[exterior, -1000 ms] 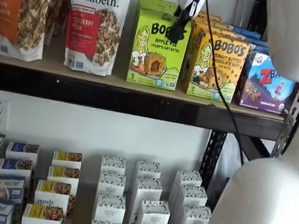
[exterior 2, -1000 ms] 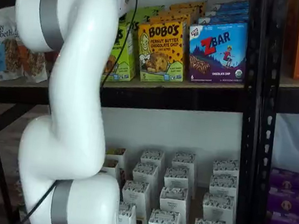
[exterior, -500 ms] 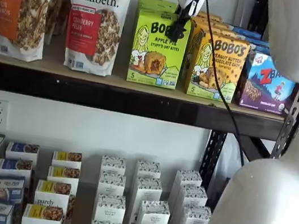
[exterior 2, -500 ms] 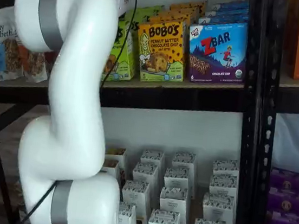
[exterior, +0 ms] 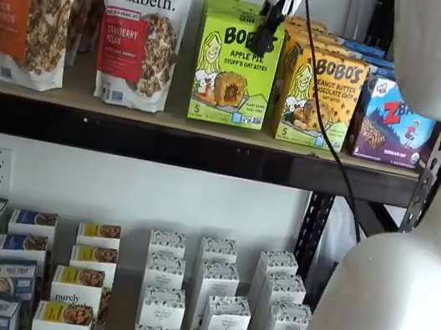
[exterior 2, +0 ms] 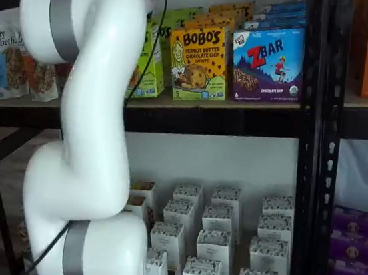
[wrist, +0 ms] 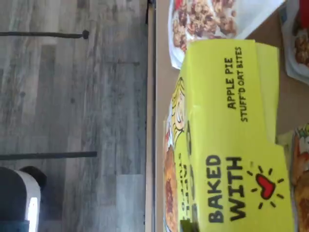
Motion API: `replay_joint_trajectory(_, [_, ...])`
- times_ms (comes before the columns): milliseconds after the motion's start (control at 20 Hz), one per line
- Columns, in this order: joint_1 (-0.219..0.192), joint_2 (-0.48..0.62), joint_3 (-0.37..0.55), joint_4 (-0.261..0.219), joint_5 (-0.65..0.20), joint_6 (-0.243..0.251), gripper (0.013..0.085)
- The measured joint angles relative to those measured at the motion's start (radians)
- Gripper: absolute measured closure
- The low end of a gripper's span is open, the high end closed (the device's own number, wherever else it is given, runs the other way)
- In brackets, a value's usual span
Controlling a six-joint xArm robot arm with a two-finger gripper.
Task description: Pick the green box on the top shelf, the fourth from the left
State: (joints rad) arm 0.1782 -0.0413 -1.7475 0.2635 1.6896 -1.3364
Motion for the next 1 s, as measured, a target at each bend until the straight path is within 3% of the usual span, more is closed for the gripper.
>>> replay_joint_trajectory(450, [0.001, -0.019, -0.033, 0.01, 0.086, 0.017, 0.073])
replay_joint_trajectory(1000, [-0.044, -0.113, 0.033, 0.026, 0.146, -0.015, 0.073])
